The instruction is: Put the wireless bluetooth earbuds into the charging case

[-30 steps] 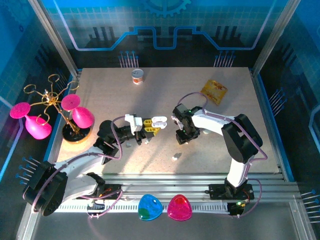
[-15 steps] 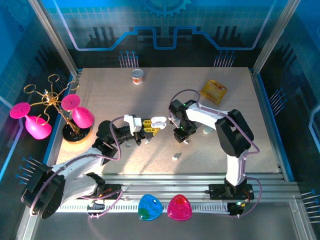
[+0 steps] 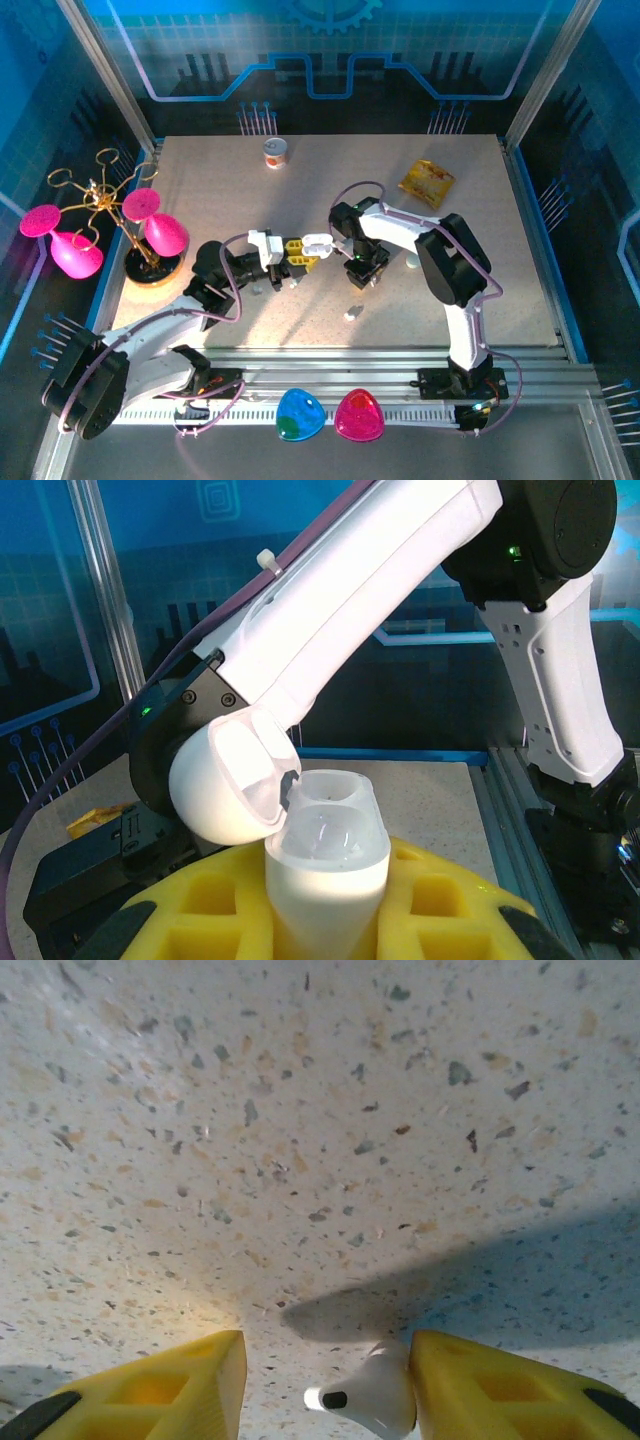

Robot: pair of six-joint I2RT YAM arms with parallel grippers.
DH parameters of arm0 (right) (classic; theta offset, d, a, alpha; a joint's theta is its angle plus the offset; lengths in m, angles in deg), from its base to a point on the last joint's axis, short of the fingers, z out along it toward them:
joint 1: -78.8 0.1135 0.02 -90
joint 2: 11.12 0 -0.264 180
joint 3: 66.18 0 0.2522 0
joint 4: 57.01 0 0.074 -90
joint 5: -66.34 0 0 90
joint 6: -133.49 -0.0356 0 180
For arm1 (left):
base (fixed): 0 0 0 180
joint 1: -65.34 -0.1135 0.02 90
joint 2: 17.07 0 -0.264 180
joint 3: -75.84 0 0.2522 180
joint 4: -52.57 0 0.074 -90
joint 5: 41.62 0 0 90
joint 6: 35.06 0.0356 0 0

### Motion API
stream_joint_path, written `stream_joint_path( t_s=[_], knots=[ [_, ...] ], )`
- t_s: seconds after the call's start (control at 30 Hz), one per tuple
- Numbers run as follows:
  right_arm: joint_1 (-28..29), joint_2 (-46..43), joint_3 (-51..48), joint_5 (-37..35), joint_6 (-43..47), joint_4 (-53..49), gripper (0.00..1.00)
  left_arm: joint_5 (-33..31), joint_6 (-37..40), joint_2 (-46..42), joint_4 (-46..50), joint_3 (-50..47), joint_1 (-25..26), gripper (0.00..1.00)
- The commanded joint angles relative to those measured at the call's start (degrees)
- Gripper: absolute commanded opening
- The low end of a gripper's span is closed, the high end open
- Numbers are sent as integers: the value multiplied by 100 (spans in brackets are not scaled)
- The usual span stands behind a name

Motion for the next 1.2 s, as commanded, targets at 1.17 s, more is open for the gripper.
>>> stream_joint_path(
  t_s=[1.17],
  knots=[
    [-200, 196, 309, 420, -1103, -47, 40, -70, 47, -203, -75, -195, 33, 0]
  ],
)
